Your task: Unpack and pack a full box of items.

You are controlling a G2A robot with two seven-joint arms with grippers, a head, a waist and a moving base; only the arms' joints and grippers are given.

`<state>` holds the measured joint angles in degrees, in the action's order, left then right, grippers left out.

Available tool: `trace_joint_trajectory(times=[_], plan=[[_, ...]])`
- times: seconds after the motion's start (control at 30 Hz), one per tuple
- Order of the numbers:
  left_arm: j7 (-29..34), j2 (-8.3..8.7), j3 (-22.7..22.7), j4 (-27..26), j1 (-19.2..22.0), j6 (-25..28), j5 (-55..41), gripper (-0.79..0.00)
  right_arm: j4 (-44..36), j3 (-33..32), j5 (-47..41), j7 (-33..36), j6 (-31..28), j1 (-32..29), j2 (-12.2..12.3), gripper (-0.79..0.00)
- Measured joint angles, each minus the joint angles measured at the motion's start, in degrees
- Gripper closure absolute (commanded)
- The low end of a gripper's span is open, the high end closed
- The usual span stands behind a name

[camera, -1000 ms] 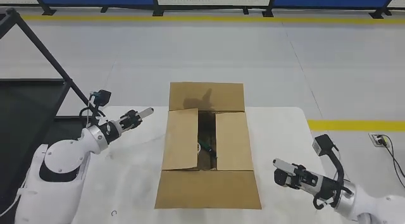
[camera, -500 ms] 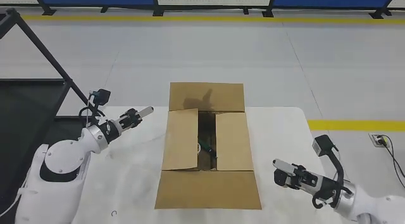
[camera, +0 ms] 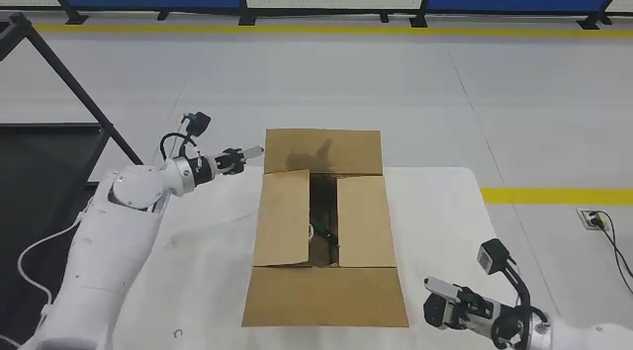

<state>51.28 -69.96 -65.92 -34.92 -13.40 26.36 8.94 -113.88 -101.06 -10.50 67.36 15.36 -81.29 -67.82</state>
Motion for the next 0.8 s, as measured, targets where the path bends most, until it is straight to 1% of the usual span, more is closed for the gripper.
trace_joint_trajectory(times=[0.07,0.17,0.23,0.5,0.63,0.7,0.8], plan=[[-0.88,-1.53,2.76,4.7,2.46,2.03,-0.9,-0.785,-0.36,0.28,-1.14,-1.1,0.5,-0.41,0.07,-0.785],[-4.96,-3.5,5.93,9.42,4.47,5.89,1.68,-0.785,-0.8,0.49,-1.61,-1.67,0.8,-0.68,0.14,-0.785],[-6.21,-4.12,6.5,11.09,5.05,6.89,1.33,-0.785,-0.8,0.49,-1.57,-1.66,0.79,-0.67,0.14,-0.785],[-6.36,-4.08,6.45,10.85,4.92,6.69,1.24,-0.785,-0.78,0.48,-1.55,-1.63,0.77,-0.66,0.14,-0.785],[-11.86,-3.96,6.97,7.86,3.55,4.25,4.37,-0.785,-0.8,1.41,-2.43,-3.55,0.52,-1.16,0.18,-0.785],[-12.63,-4.08,6.98,7.49,3.46,3.35,4.11,-0.785,-0.68,1.67,-3.11,-4.42,1.25,-1.03,0.3,-0.785],[-13.18,-4.45,7.28,8.38,3.75,3.48,3.84,-0.785,-0.56,1.54,-3.98,-5.25,2.33,-0.96,0.52,-0.785]])
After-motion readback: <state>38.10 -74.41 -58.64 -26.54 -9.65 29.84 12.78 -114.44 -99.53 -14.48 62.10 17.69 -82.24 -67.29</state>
